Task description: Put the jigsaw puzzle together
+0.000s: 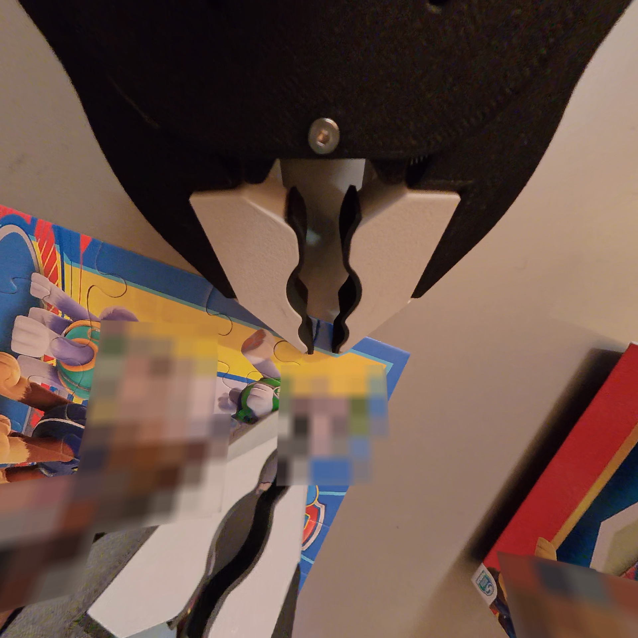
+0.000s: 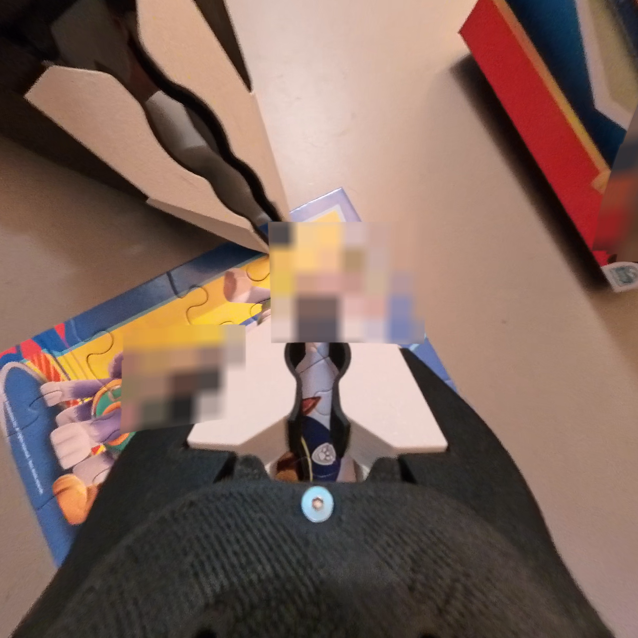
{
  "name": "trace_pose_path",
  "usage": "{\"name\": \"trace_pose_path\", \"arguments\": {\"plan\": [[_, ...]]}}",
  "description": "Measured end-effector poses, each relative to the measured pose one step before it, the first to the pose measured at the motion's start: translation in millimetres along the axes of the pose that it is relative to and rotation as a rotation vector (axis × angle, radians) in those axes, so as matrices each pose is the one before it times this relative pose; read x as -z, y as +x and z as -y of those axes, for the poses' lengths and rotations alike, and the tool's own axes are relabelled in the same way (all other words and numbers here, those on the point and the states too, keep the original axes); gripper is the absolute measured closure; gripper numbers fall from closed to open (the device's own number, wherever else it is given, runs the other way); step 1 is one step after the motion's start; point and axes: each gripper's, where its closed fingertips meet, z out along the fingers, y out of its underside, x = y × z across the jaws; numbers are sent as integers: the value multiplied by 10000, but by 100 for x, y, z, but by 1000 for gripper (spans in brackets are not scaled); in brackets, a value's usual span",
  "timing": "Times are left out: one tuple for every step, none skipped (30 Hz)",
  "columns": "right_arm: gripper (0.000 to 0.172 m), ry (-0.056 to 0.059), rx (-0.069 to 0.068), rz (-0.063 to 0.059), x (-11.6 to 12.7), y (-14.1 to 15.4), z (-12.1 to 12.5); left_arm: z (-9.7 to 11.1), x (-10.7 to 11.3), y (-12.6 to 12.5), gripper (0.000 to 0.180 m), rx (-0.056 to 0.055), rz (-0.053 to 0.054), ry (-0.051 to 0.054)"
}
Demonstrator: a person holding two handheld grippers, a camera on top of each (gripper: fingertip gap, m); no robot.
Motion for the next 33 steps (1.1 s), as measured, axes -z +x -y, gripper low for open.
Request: {"name": "trace_pose_path", "arguments": {"plan": [[168, 26, -59, -148, -31, 257, 52, -1, 2, 27, 171, -21, 0, 0], [167, 54, 3, 182, -76, -338, 95, -1, 1, 14, 172, -13, 6, -2], [167, 103, 68, 496, -156, -912, 167, 0, -1, 16, 172, -4, 2, -2], [167, 113, 102, 561, -193, -1087, 214, 6, -5, 23, 172, 5, -5, 1], [165, 50, 100, 198, -168, -544, 184, -9, -7, 1, 173, 5, -5, -3], [171, -68, 136, -143, -97, 39, 25, -4, 3, -7, 173, 10, -6, 0], [170, -37, 85, -371, -33, 457, 63, 4, -5, -3, 173, 9, -8, 0], [172, 0, 9, -269, -68, 332, 96, 2, 12, 7, 173, 12, -8, 0], [172, 54, 29, 192, -149, -417, 173, 0, 0, -10, 173, 13, -8, 1], [172, 112, 93, 431, -200, -861, 206, 6, -7, 7, 173, 22, -14, 1], [172, 74, 134, 379, -161, -781, 133, 3, -3, 9, 173, 30, -21, 2], [172, -7, 93, -56, -69, -69, 81, -5, 4, -13, 173, 24, -17, -1], [172, -70, 68, -265, 9, 303, 18, -2, 2, 0, 173, 14, -9, 0], [172, -88, 32, -396, 42, 557, -28, -1, 1, 4, 173, 4, -1, -1], [172, -50, 55, -159, 22, 190, -37, 5, -6, -8, 173, -4, 6, -1], [172, 17, 75, 150, 10, -309, 5, -1, 2, 7, 173, -1, 1, 0], [172, 58, 60, 398, -3, -674, 22, 2, -2, 0, 173, 5, -4, 0], [172, 17, -34, 126, -11, -175, -20, -2, 2, -8, 173, 7, -6, 1], [172, -34, -76, -234, 44, 462, -15, 3, -3, -1, 173, 5, -4, 1], [172, -90, -89, -506, 70, 887, -82, -2, 1, -4, 173, -2, 2, -1], [172, -50, 27, -138, 35, 260, -85, -4, -11, 2, 173, -2, 6, -1], [172, 65, 71, 198, 40, -341, 16, -1, 0, -3, 173, 0, 2, 0], [172, 74, 90, 448, 44, -730, -17, -1, 1, -4, 173, 1, 3, -1], [172, -21, -51, 141, 55, -138, -86, -1, 2, 6, 173, -2, 2, 1], [172, -121, -160, -527, 171, 994, -164, 0, 0, -1, 173, 1, 1, 0], [172, -220, -104, -1001, 300, 1809, -360, 1, -2, -7, 173, 5, 1, -1], [172, -252, -5, -929, 333, 1777, -566, 0, 0, -1, 173, 1, 2, 0], [172, -235, -38, -783, 289, 1642, -725, -1, 0, -3, 173, -1, 2, 0], [172, -198, -226, -655, 219, 1567, -813, 5, -5, 6, 173, 0, 4, 0], [172, -169, -417, -287, 135, 1125, -725, -5, 4, 0, 173, -1, 6, -2], [172, -86, -553, 59, 137, 620, -413, 3, -5, -3, 173, 0, 4, -3], [172, -29, -555, 186, 54, 302, -182, 0, 0, -4, 173, 3, 4, 0], [172, 87, -434, 305, -25, -120, 82, 0, -2, 1, 173, -4, 6, -3]]}}
